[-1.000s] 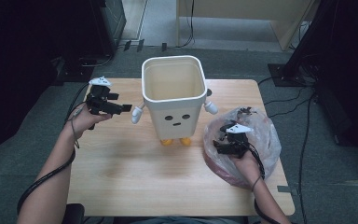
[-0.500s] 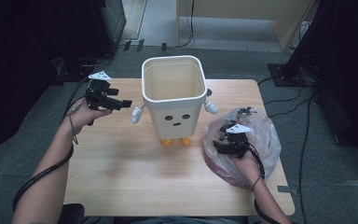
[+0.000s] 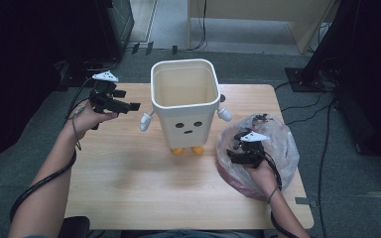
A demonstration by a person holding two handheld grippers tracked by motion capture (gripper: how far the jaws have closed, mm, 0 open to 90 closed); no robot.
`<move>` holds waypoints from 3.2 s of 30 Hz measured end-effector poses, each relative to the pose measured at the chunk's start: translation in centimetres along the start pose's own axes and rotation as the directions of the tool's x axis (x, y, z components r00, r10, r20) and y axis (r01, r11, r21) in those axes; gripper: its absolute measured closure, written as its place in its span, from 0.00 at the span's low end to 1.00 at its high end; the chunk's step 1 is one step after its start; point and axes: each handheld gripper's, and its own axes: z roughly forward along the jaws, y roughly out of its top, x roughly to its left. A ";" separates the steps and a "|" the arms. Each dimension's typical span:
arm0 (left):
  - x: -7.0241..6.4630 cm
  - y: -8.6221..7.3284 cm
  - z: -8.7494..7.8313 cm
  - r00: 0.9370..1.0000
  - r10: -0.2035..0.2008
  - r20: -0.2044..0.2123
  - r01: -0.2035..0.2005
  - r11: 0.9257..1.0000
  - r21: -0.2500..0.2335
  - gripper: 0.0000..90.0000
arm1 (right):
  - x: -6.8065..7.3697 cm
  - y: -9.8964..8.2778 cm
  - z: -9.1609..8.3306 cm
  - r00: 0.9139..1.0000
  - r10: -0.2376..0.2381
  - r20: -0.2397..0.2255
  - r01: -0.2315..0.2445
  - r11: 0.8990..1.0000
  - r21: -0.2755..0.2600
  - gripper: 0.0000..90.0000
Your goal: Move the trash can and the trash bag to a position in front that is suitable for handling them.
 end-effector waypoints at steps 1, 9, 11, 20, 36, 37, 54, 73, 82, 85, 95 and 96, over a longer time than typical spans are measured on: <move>0.0 0.1 0.0 1.000 -0.002 0.000 0.002 1.000 -0.001 0.15 | 0.0 0.0 0.0 1.000 0.000 0.000 0.000 1.000 0.000 0.19; 0.0 0.9 -0.4 1.000 0.005 -0.003 -0.005 1.000 -0.005 0.15 | 0.0 0.0 0.0 1.000 -0.001 -0.001 0.001 1.000 0.000 0.19; 0.0 1.2 -0.7 1.000 0.020 -0.012 -0.020 1.000 -0.012 0.15 | 0.0 0.0 0.0 1.000 -0.001 -0.002 0.001 1.000 0.000 0.19; -0.2 2.7 -1.5 1.000 0.028 0.005 -0.028 0.999 -0.027 0.15 | 0.0 0.0 0.0 1.000 -0.003 -0.004 0.003 1.000 0.001 0.19; -0.6 4.6 -2.7 0.998 0.051 0.022 -0.050 0.997 -0.055 0.15 | 0.0 0.0 0.0 1.000 -0.007 -0.008 0.007 1.000 0.002 0.19; -0.7 4.7 -2.8 0.998 0.054 0.021 -0.053 0.997 -0.056 0.15 | 0.0 0.0 0.0 1.000 -0.007 -0.009 0.007 1.000 0.002 0.19; -1.3 6.6 -3.4 0.998 0.057 0.032 -0.055 0.997 -0.057 0.15 | 0.0 0.0 0.0 1.000 -0.012 -0.011 0.012 1.000 0.002 0.19; -2.3 9.0 -3.8 0.994 0.103 0.033 -0.101 0.992 -0.076 0.15 | 0.1 0.0 0.0 1.000 -0.013 -0.013 0.013 1.000 0.001 0.19; -2.9 9.8 -3.9 0.989 0.146 0.031 -0.143 0.987 -0.076 0.15 | 0.1 0.0 0.0 1.000 -0.013 -0.014 0.013 1.000 0.002 0.19; -2.9 10.3 -3.9 0.992 0.124 0.039 -0.121 0.991 -0.057 0.15 | 0.1 0.0 0.0 1.000 -0.013 -0.014 0.013 1.000 0.002 0.19; -3.2 11.2 -4.0 0.991 0.124 0.039 -0.122 0.991 -0.051 0.28 | 0.1 0.0 0.0 1.000 -0.013 -0.014 0.013 1.000 0.002 0.19; -3.1 11.2 -4.0 0.991 0.125 0.039 -0.123 0.991 -0.049 0.28 | 0.1 0.0 0.0 1.000 -0.013 -0.014 0.013 1.000 0.002 0.19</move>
